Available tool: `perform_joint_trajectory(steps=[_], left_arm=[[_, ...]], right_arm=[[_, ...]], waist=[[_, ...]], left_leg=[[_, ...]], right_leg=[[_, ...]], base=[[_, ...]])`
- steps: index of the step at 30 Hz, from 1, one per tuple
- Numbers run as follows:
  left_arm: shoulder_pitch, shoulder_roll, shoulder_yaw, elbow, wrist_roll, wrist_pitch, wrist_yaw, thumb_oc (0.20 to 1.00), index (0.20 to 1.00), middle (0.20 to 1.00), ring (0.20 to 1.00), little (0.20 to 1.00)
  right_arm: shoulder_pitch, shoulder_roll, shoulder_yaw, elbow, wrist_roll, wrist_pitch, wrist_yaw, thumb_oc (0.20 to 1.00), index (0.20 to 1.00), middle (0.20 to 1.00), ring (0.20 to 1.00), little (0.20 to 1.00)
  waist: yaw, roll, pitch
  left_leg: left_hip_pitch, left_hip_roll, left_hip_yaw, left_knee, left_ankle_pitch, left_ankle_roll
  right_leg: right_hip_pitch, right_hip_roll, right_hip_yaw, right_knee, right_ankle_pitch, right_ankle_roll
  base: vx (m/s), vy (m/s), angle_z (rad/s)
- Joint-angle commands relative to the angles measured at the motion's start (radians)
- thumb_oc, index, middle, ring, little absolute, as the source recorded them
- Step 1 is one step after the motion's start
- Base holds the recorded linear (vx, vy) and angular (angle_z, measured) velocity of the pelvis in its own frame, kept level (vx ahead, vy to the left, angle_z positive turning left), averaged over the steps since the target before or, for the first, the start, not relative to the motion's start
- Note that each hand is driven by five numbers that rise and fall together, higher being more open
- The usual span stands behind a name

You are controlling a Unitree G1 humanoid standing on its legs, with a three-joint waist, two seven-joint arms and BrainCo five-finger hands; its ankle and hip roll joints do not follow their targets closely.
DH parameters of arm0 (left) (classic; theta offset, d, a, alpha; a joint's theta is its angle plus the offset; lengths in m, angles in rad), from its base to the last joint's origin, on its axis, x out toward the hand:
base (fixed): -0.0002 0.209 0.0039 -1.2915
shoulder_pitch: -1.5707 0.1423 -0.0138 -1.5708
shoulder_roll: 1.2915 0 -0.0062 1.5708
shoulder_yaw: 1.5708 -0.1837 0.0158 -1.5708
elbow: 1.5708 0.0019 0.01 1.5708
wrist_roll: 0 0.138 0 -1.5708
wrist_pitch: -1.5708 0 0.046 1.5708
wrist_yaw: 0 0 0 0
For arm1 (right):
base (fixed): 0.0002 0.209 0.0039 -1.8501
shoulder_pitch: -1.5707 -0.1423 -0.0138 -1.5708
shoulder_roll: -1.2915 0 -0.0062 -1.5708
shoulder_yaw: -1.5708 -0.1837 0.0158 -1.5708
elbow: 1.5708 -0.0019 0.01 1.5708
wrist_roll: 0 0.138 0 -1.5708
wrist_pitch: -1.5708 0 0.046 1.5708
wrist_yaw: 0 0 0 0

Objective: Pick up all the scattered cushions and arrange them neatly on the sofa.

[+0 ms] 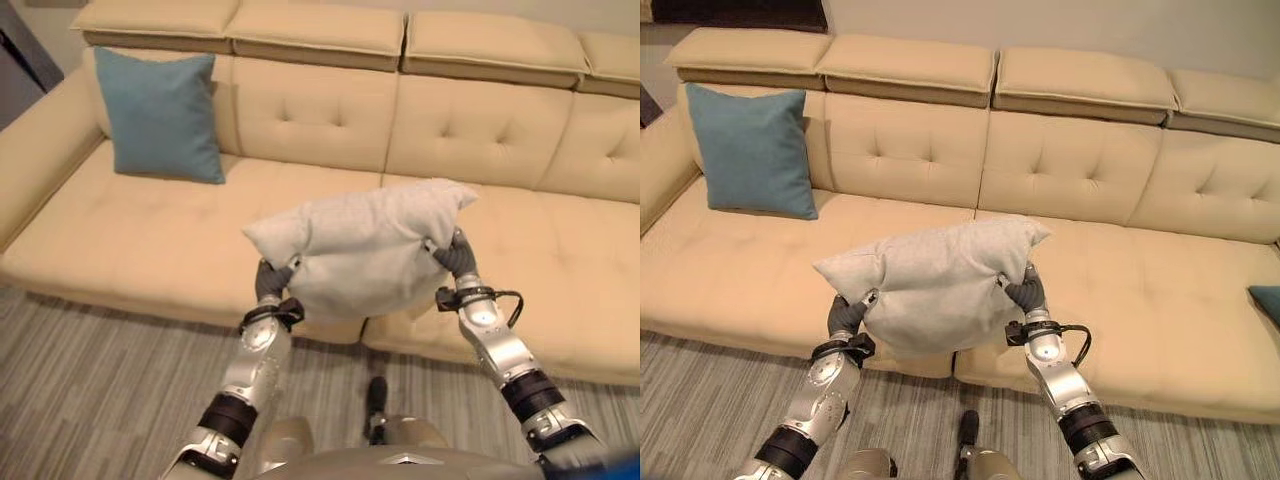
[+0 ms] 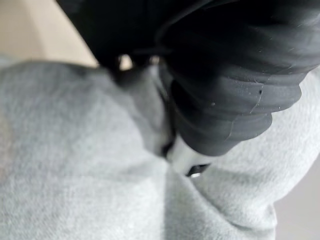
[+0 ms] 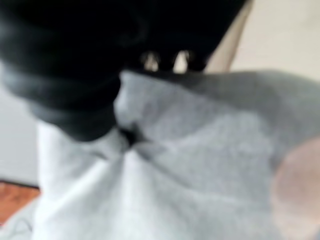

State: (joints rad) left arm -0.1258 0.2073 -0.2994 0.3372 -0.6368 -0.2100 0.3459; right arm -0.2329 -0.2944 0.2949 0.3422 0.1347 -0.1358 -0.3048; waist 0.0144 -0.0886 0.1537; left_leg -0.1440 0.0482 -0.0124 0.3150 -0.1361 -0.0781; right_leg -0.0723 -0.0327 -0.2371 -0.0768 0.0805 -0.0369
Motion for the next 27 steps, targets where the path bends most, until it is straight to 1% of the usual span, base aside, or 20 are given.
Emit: perform_joint_trajectory(steps=[1, 3, 5, 6, 8, 9, 11, 12, 13, 14, 15, 16, 17, 20, 21, 22, 23, 24, 25, 27], left_arm=[[-0.106, -0.011, -0.078, -0.094, 0.05, -0.054, -0.083, 0.2, 0.2, 0.2, 0.2, 0.2], [-0.106, -0.011, -0.067, -0.1, 0.065, -0.054, -0.073, 0.2, 0.2, 0.2, 0.2, 0.2], [-0.093, -0.015, -0.05, -0.107, 0.056, -0.059, -0.068, 0.2, 0.2, 0.2, 0.2, 0.2], [-0.093, -0.015, -0.05, -0.107, 0.055, -0.059, -0.068, 0.2, 0.2, 0.2, 0.2, 0.2], [-0.082, -0.009, -0.03, -0.111, 0.044, -0.062, -0.068, 0.2, 0.2, 0.2, 0.2, 0.2], [-0.074, -0.001, -0.031, -0.114, 0.044, -0.056, -0.071, 0.2, 0.2, 0.2, 0.2, 0.2], [-0.079, 0.007, -0.028, -0.126, 0.053, -0.055, -0.068, 0.2, 0.2, 0.2, 0.2, 0.2], [-0.079, 0.007, -0.028, -0.126, 0.053, -0.055, -0.068, 0.2, 0.2, 0.2, 0.2, 0.2], [-0.078, 0.012, -0.027, -0.129, 0.055, -0.055, -0.068, 0.2, 0.2, 0.2, 0.2, 0.2], [-0.084, 0.024, -0.026, -0.133, 0.067, -0.059, -0.065, 0.2, 0.2, 0.2, 0.2, 0.2], [-0.085, 0.024, -0.026, -0.133, 0.067, -0.059, -0.065, 0.2, 0.2, 0.2, 0.2, 0.2], [-0.095, 0.038, -0.029, -0.143, 0.063, -0.062, -0.063, 0.2, 0.2, 0.2, 0.2, 0.2], [-0.109, 0.049, -0.028, -0.143, 0.081, -0.058, -0.058, 0.2, 0.2, 0.2, 0.2, 0.2], [-0.115, 0.054, -0.023, -0.145, 0.083, -0.06, -0.06, 0.2, 0.2, 0.2, 0.2, 0.2], [-0.115, 0.054, -0.023, -0.145, 0.083, -0.06, -0.06, 0.2, 0.2, 0.2, 0.2, 0.2], [-0.12, 0.051, -0.018, -0.141, 0.084, -0.059, -0.059, 0.2, 0.2, 0.2, 0.2, 0.2], [-0.119, 0.051, -0.015, -0.135, 0.084, -0.057, -0.056, 0.2, 0.2, 0.2, 0.2, 0.2], [-0.119, 0.051, -0.014, -0.135, 0.084, -0.057, -0.056, 0.2, 0.2, 0.2, 0.2, 0.2], [-0.116, 0.049, -0.014, -0.133, 0.084, -0.054, -0.06, 0.2, 0.2, 0.2, 0.2, 0.2], [-0.104, 0.038, -0.01, -0.134, 0.097, -0.061, -0.065, 0.2, 0.2, 0.2, 0.2, 0.2]], right_arm=[[-0.066, 0.038, 0.026, -0.108, 0.019, -0.103, 0.018, 0.2, 0.2, 0.2, 0.2, 0.2], [-0.07, 0.044, 0.033, -0.092, 0.011, -0.101, 0.017, 0.2, 0.2, 0.2, 0.2, 0.2], [-0.069, 0.044, 0.037, -0.085, 0.007, -0.099, 0.017, 0.2, 0.2, 0.2, 0.2, 0.2], [-0.069, 0.044, 0.037, -0.085, 0.007, -0.099, 0.017, 0.2, 0.2, 0.2, 0.2, 0.2], [-0.066, 0.045, 0.037, -0.084, 0.006, -0.094, 0.024, 0.2, 0.2, 0.2, 0.2, 0.2], [-0.051, 0.049, 0.026, -0.094, -0.003, -0.091, 0.029, 0.2, 0.2, 0.2, 0.2, 0.2], [-0.054, 0.057, 0.022, -0.097, -0.01, -0.089, 0.023, 0.2, 0.2, 0.2, 0.2, 0.2], [-0.054, 0.057, 0.022, -0.097, -0.01, -0.089, 0.023, 0.2, 0.2, 0.2, 0.2, 0.2], [-0.052, 0.063, 0.024, -0.097, -0.009, -0.089, 0.027, 0.2, 0.2, 0.2, 0.2, 0.2], [-0.068, 0.075, 0.03, -0.091, -0.014, -0.088, 0.027, 0.2, 0.2, 0.2, 0.2, 0.2], [-0.068, 0.076, 0.03, -0.091, -0.014, -0.089, 0.027, 0.2, 0.2, 0.2, 0.2, 0.2], [-0.084, 0.082, 0.035, -0.086, -0.016, -0.087, 0.028, 0.2, 0.2, 0.2, 0.2, 0.2], [-0.084, 0.085, 0.036, -0.088, -0.016, -0.087, 0.028, 0.2, 0.2, 0.2, 0.2, 0.2], [-0.092, 0.085, 0.029, -0.08, -0.005, -0.085, 0.031, 0.2, 0.2, 0.2, 0.2, 0.2], [-0.093, 0.085, 0.029, -0.08, -0.005, -0.085, 0.031, 0.2, 0.2, 0.2, 0.2, 0.2], [-0.103, 0.081, 0.028, -0.08, -0.001, -0.084, 0.033, 0.2, 0.2, 0.2, 0.2, 0.2], [-0.102, 0.079, 0.03, -0.081, -0.001, -0.083, 0.031, 0.2, 0.2, 0.2, 0.2, 0.2], [-0.102, 0.079, 0.031, -0.081, -0.001, -0.083, 0.031, 0.2, 0.2, 0.2, 0.2, 0.2], [-0.087, 0.075, 0.033, -0.087, -0.001, -0.082, 0.035, 0.2, 0.2, 0.2, 0.2, 0.2], [-0.076, 0.064, 0.024, -0.096, -0.011, -0.085, 0.037, 0.2, 0.2, 0.2, 0.2, 0.2]], waist=[[0.012, -0.005, -0.031], [0.033, 0.002, -0.028], [0.05, 0.005, -0.027], [0.051, 0.004, -0.027], [0.065, 0.008, -0.036], [0.06, 0.009, -0.05], [0.069, 0.01, -0.054], [0.07, 0.009, -0.053], [0.071, 0.007, -0.05], [0.074, 0.008, -0.038], [0.075, 0.007, -0.038], [0.071, 0.014, -0.026], [0.065, 0.019, -0.02], [0.057, 0.022, -0.024], [0.056, 0.023, -0.022], [0.044, 0.017, -0.018], [0.041, 0.012, -0.014], [0.04, 0.013, -0.013], [0.035, 0.007, -0.016], [0.027, 0.001, -0.025]], left_leg=[[-0.014, -0.016, 0.035, -0.212, 0.178, 0.006], [-0.058, -0.005, 0.02, -0.276, 0.25, -0.011], [-0.07, 0.002, 0.006, -0.301, 0.282, -0.028], [-0.069, 0.002, 0.007, -0.302, 0.282, -0.028], [-0.056, 0.005, 0.005, -0.305, 0.28, -0.027], [-0.023, 0.007, 0.018, -0.335, 0.279, -0.021], [-0.004, -0.01, 0.019, -0.308, 0.246, 0.005], [-0.003, -0.01, 0.021, -0.307, 0.244, 0.006], [0.011, -0.015, 0.03, -0.304, 0.235, 0.014], [0.03, -0.029, 0.049, -0.285, 0.203, 0.042], [0.03, -0.03, 0.05, -0.284, 0.203, 0.042], [0.051, -0.034, 0.056, -0.278, 0.188, 0.058], [0.066, -0.034, 0.054, -0.27, 0.165, 0.068], [0.094, -0.037, 0.047, -0.294, 0.157, 0.065], [0.098, -0.036, 0.046, -0.296, 0.156, 0.064], [0.118, -0.039, 0.041, -0.317, 0.151, 0.055], [0.124, -0.042, 0.038, -0.32, 0.147, 0.053], [0.126, -0.041, 0.037, -0.32, 0.146, 0.053], [0.124, -0.048, 0.025, -0.313, 0.142, 0.051], [0.138, -0.045, 0.032, -0.33, 0.145, 0.04]], right_leg=[[0.082, -0.024, 0.041, 0.065, -0.08, 0.139], [0.11, -0.013, 0.059, 0.059, -0.097, 0.139], [0.136, -0.008, 0.077, 0.056, -0.109, 0.14], [0.137, -0.009, 0.078, 0.056, -0.11, 0.14], [0.158, -0.012, 0.094, 0.057, -0.122, 0.145], [0.172, -0.022, 0.086, 0.067, -0.135, 0.15], [0.164, -0.058, 0.088, 0.137, -0.142, 0.172], [0.162, -0.06, 0.09, 0.14, -0.144, 0.173], [0.151, -0.072, 0.095, 0.178, -0.13, 0.181], [0.094, -0.114, 0.089, 0.29, -0.062, 0.216], [0.092, -0.115, 0.091, 0.292, -0.064, 0.216], [0.051, -0.122, 0.106, 0.387, -0.034, 0.222], [0.013, -0.128, 0.11, 0.421, -0.038, 0.209], [-0.024, -0.123, 0.095, 0.312, -0.044, 0.196], [-0.021, -0.122, 0.094, 0.31, -0.044, 0.196], [-0.035, -0.119, 0.087, 0.176, -0.022, 0.203], [-0.049, -0.119, 0.088, 0.136, -0.005, 0.207], [-0.045, -0.118, 0.086, 0.134, -0.004, 0.207], [-0.024, -0.113, 0.113, 0.122, -0.013, 0.212], [0.001, -0.106, 0.11, 0.091, 0.0, 0.215]], base=[[0.24, 0.047, 0.1], [0.22, 0.073, -0.03], [0.18, 0.081, -0.31], [0.22, 0.148, -0.47], [0.23, 0.169, -0.47], [0.22, 0.208, -0.49], [0.2, 0.253, -0.29], [0.1, 0.153, -0.08], [0.08, 0.199, -0.17], [0.08, 0.199, -0.35], [0.1, 0.285, -0.35], [0.13, 0.247, -0.21], [0.17, 0.266, 0.0], [0.13, 0.058, -0.08], [0.15, -0.024, -0.16], [0.14, -0.038, -0.04], [0.14, -0.037, 0.03], [0.1, -0.029, 0.1], [0.15, -0.036, 0.2], [0.17, -0.054, 0.29]])
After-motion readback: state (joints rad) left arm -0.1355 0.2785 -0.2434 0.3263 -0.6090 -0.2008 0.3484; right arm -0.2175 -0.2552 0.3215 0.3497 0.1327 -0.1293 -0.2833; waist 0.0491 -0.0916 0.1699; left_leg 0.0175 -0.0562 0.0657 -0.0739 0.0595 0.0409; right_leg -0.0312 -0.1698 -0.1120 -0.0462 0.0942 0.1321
